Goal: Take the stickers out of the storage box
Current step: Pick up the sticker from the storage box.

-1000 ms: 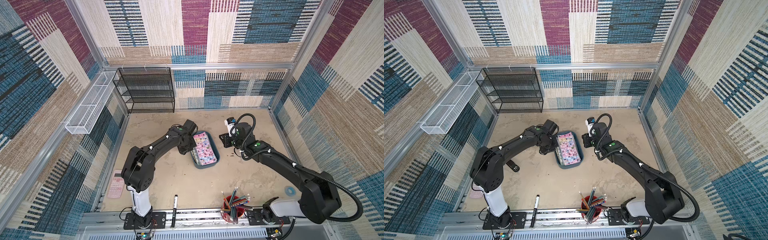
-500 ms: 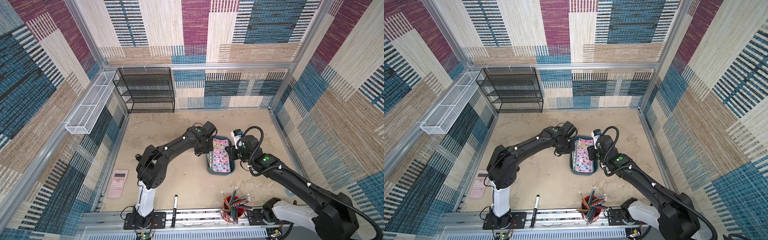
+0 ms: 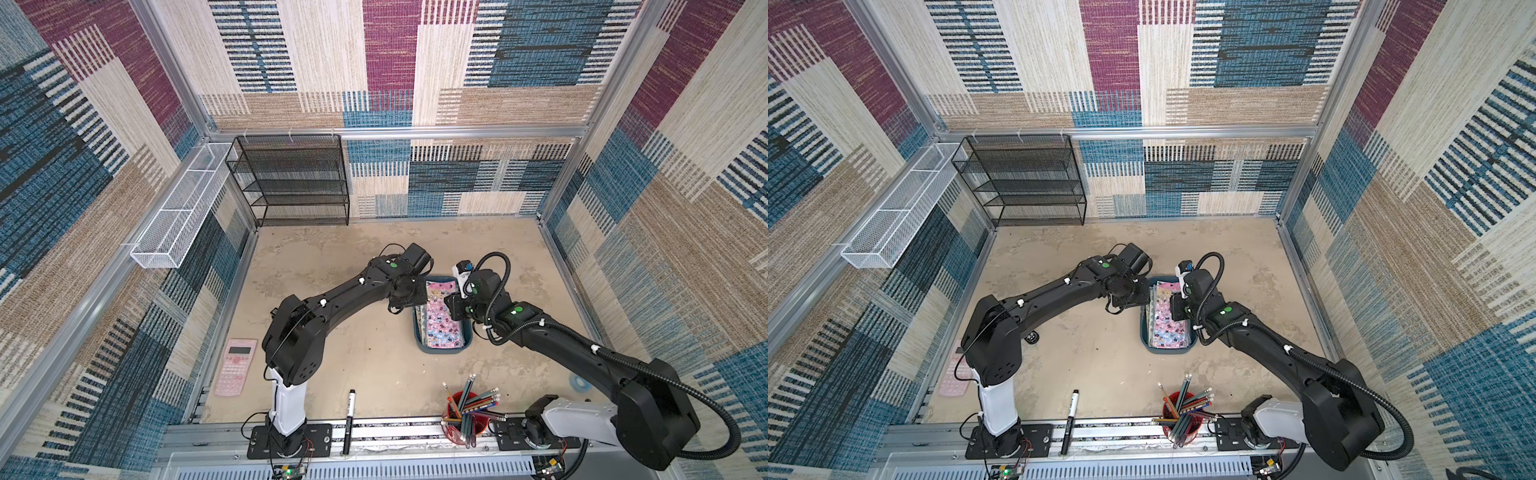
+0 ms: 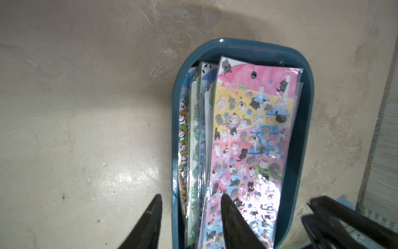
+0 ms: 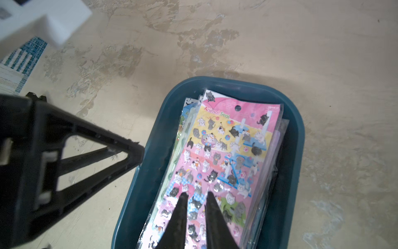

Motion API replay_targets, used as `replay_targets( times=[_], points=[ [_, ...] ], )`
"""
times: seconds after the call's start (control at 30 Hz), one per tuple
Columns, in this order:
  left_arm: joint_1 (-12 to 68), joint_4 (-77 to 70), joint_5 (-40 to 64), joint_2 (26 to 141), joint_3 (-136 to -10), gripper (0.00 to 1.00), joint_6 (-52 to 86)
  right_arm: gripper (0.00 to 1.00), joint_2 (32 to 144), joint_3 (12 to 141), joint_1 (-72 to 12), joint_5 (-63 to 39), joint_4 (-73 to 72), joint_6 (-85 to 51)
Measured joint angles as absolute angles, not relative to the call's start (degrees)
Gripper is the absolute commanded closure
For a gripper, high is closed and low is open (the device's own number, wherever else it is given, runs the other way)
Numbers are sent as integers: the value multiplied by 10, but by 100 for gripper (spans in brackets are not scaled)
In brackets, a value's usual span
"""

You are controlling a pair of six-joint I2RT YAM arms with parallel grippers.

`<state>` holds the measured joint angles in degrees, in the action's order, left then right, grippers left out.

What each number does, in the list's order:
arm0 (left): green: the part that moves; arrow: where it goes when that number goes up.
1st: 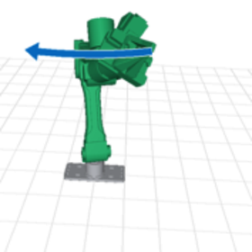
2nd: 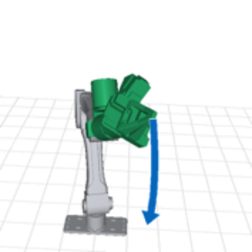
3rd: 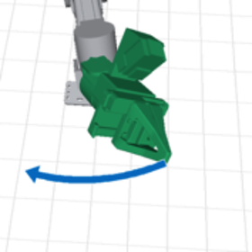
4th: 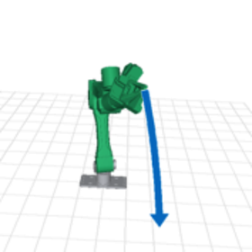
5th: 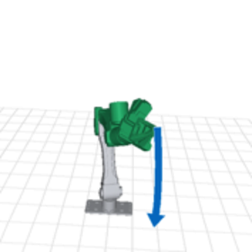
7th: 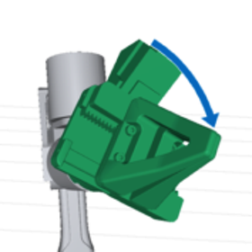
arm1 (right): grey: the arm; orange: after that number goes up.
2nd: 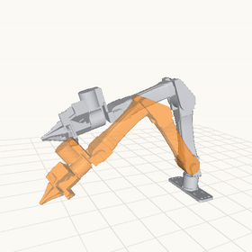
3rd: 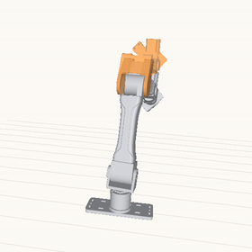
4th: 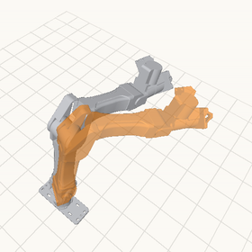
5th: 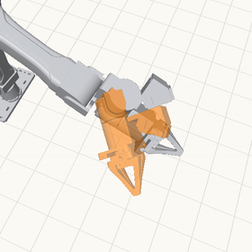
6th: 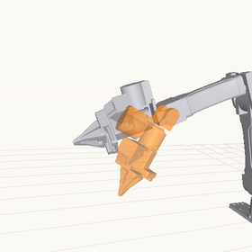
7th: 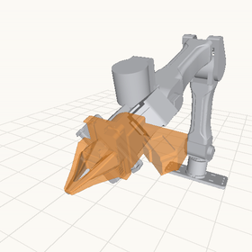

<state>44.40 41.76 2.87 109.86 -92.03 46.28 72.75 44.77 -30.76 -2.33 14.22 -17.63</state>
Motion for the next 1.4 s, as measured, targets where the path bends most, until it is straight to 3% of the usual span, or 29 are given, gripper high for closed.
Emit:
replay_targets(
  times=[0.17, 0.4, 0.7, 1.0, 1.27, 1.4],
  points=[
    [444, 418, 31, 1112, -926, 56, 457, 94, 764, 467, -338, -2, 133, -168],
    [444, 418, 37, 1132, -926, 58, 459, 100, 818, 481, -357, 29, 130, -165],
    [443, 418, 48, 1152, -932, 60, 459, 100, 880, 490, -359, 119, 146, -211],
    [442, 407, 53, 1157, -917, 61, 463, 100, 901, 407, -358, -90, -37, -243],
    [441, 401, 53, 1157, -905, 91, 467, 100, 879, 388, -352, -119, -51, -259],
    [439, 392, 54, 1158, -902, 95, 468, 96, 847, 420, -353, -101, 0, -256]
  ],
)
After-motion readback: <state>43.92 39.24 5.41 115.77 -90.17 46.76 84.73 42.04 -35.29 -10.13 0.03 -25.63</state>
